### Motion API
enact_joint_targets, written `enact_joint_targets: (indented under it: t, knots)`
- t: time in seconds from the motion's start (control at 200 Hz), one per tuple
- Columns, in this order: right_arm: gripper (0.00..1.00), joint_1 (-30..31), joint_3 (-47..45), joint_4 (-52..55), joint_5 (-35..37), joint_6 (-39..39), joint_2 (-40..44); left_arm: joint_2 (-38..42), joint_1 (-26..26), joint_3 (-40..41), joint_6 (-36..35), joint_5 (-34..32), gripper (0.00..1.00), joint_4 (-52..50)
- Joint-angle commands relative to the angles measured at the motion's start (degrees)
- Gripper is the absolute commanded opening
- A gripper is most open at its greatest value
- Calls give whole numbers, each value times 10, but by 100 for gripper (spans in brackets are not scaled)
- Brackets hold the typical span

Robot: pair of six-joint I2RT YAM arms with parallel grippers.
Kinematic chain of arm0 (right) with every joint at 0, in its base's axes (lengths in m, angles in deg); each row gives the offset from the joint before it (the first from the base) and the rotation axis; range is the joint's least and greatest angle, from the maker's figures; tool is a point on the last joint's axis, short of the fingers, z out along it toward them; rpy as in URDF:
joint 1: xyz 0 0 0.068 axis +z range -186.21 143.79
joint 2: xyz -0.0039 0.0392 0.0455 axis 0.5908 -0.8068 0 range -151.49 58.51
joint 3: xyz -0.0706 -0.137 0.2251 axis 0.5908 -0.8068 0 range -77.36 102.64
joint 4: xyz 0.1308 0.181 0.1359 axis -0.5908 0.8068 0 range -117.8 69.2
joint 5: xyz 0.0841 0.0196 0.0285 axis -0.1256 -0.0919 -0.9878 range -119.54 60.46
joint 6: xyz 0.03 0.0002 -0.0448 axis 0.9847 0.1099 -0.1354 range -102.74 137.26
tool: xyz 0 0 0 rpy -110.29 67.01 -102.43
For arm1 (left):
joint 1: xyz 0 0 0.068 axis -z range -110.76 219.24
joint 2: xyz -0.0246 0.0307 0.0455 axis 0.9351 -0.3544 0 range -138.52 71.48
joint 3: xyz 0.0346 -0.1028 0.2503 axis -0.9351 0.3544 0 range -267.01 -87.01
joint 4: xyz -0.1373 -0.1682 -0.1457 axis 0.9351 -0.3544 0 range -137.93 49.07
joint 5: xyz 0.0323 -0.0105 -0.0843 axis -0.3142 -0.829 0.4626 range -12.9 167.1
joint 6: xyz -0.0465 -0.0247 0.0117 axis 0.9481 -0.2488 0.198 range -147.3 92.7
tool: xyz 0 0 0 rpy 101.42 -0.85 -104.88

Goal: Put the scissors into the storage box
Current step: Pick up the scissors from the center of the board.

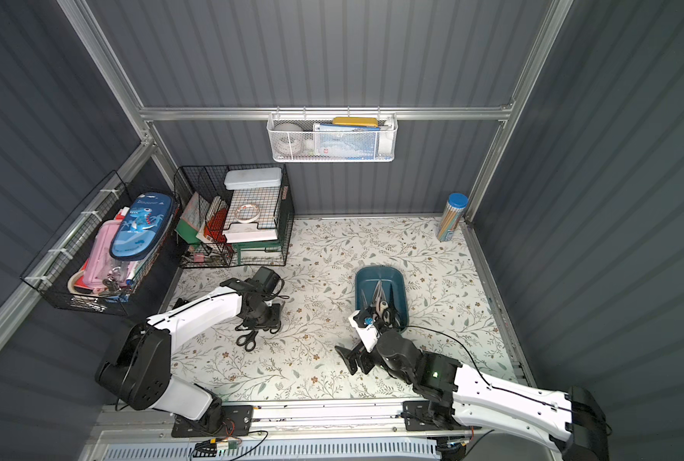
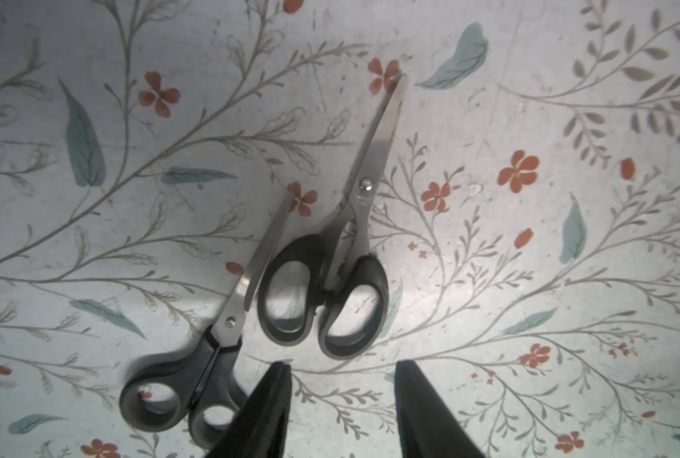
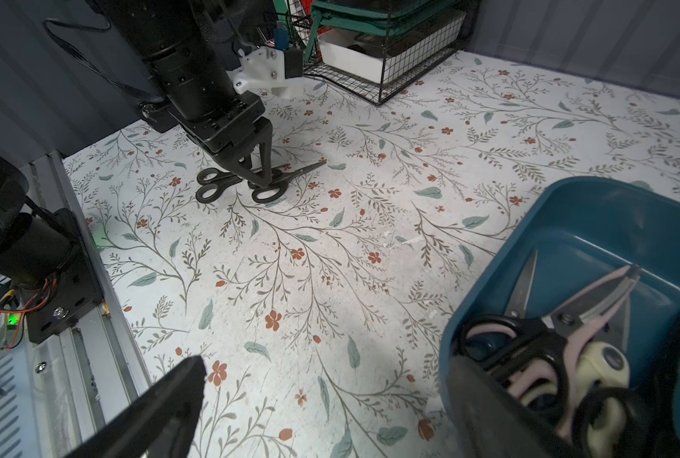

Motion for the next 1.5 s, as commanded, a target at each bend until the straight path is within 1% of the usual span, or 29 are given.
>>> enact_joint_targets:
  t: [0.0, 0.135, 0.335, 0.38, 0.475, 0.525, 0.625, 0.806, 0.876, 0.956, 1.081, 1.146, 1.266, 1.356, 1.496]
  knots:
    - [99, 4, -15, 49, 17, 13, 32, -11, -6, -6, -23, -14, 46, -13]
    - [99, 4, -19, 92, 12, 22, 67, -19, -7, -4, -26, -13, 45, -4]
    - [99, 3, -46, 65, 16, 19, 93, -49, -7, -17, -31, -11, 43, 15]
    - [99, 4, -44, 66, 17, 19, 90, -57, -7, -22, -31, -11, 39, 14]
    - [99, 4, -42, 72, 21, 19, 85, -71, -7, -25, -33, -11, 36, 18]
    - [99, 4, -43, 64, 20, 17, 84, -75, -7, -22, -35, -11, 33, 24]
    - [99, 4, -42, 67, 28, 19, 82, -88, -7, -24, -35, -13, 31, 20]
    - [99, 3, -45, 67, 34, 20, 86, -97, -7, -9, -27, -17, 25, 28]
    - [99, 3, -46, 63, 35, 19, 89, -98, -7, -2, -27, -13, 19, 38]
    - [99, 4, -46, 64, 41, 20, 89, -100, -7, -1, -23, -22, 14, 36]
    - [99, 3, -48, 60, 43, 19, 91, -101, -7, -4, -21, -16, 6, 38]
    - [99, 4, -47, 60, 47, 20, 90, -101, -7, -13, -20, -21, 0, 26]
    - [99, 3, -47, 61, 49, 20, 92, -82, -7, -26, -17, -33, 0, 20]
    - [99, 4, -47, 65, 55, 22, 94, -59, -6, -43, -12, -42, 0, -9]
    - [99, 4, -49, 64, 65, 22, 100, -17, -3, -68, -8, -25, 0, -25]
